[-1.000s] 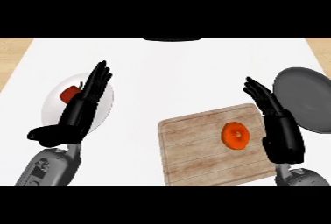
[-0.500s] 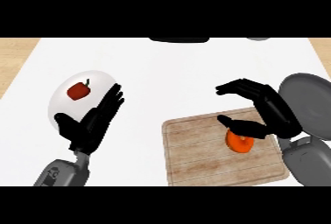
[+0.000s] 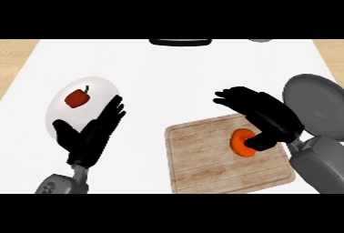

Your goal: Pick the squash from the cutting board and place it in the pan

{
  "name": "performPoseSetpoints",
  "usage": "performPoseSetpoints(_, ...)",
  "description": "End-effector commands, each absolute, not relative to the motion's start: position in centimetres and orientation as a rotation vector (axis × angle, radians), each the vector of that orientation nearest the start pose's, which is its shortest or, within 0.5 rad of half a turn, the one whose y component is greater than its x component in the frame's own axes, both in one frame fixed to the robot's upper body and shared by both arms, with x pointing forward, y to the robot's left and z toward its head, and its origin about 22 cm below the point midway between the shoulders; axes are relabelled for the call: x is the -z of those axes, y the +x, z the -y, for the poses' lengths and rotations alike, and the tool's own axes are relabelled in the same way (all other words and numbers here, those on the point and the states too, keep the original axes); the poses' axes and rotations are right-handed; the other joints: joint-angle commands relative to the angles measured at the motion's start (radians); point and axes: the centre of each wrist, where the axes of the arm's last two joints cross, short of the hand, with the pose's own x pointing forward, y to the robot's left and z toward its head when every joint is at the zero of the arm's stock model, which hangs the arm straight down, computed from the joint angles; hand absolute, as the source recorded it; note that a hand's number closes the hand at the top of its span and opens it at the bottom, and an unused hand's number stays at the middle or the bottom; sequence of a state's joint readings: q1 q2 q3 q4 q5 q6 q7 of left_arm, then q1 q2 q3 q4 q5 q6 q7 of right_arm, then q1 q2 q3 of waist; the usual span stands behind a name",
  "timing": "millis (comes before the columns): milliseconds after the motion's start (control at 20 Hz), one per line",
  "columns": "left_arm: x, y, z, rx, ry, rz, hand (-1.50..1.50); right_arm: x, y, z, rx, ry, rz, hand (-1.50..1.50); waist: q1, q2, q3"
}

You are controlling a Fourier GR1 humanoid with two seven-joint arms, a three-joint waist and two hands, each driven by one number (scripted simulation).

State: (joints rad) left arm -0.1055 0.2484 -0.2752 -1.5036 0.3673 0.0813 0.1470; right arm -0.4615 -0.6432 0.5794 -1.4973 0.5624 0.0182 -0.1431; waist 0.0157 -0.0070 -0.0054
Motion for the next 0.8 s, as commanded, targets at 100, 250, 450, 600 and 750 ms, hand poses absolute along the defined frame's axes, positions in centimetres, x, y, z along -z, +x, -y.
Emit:
performPoseSetpoints(100,0.1,24.8,-21.5,0.107,-0.234,1.325,0.00,-10.0,30.4,20.5,-1.976,-0.922,1.197,-1.50,0.010,-0.009,-0.005)
performPoseSetpoints(250,-0.9,26.1,-21.0,0.086,-0.224,1.343,0.00,-8.4,27.9,16.4,-2.083,-0.967,1.039,-1.50,-0.016,-0.007,-0.001)
performPoseSetpoints(450,-1.9,26.5,-21.8,0.111,-0.224,1.354,0.00,-8.0,27.3,12.9,-2.187,-1.016,0.723,-1.50,-0.008,-0.003,0.000)
performPoseSetpoints(600,-1.2,25.8,-21.0,0.077,-0.221,1.357,0.00,-5.8,24.5,8.9,-2.214,-1.021,0.608,-1.50,-0.016,0.000,0.003)
performPoseSetpoints(750,-1.0,26.0,-21.4,0.087,-0.231,1.348,0.00,-5.6,23.7,6.1,-2.182,-1.063,0.534,-1.50,-0.016,0.005,0.004)
